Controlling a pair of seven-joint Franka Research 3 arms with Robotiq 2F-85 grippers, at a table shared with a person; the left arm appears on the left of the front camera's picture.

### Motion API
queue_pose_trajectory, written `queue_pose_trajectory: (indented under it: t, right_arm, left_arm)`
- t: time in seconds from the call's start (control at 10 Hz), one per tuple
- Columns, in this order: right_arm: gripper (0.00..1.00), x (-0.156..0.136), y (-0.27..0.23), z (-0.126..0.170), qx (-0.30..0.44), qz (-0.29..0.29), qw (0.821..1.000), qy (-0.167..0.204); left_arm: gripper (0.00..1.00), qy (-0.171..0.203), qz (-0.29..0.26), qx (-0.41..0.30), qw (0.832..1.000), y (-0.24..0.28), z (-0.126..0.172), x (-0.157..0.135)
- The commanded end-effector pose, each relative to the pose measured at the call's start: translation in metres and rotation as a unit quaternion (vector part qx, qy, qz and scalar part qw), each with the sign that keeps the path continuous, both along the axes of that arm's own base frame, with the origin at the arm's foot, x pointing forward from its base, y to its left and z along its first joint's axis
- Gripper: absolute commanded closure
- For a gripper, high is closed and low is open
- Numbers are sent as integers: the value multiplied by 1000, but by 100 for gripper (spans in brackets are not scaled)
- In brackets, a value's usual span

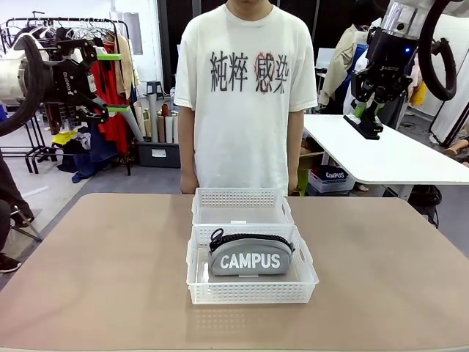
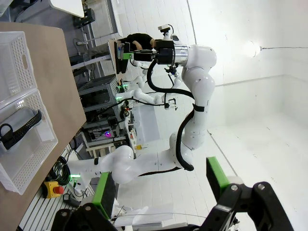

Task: Distribute items into two baskets.
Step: Place the picked Stapler into the Organizing basket as instructed by the person.

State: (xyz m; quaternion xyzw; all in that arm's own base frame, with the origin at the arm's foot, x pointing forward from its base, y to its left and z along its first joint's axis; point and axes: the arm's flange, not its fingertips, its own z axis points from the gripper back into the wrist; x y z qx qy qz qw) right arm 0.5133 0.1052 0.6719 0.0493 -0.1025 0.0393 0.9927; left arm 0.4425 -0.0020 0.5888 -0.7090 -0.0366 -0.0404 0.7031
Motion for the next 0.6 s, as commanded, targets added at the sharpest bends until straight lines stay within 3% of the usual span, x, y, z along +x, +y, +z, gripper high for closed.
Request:
queue_pose_trajectory:
  t: [0.0, 0.5]
  right_arm:
    - [100, -3, 0, 4, 0, 0, 1000, -3]
    - [100, -3, 0, 4, 0, 0, 1000, -3]
  left_arm:
    - [0, -1, -2, -2, 1000, 0, 1, -1]
    - [0, -1, -2, -2, 1000, 0, 1, -1]
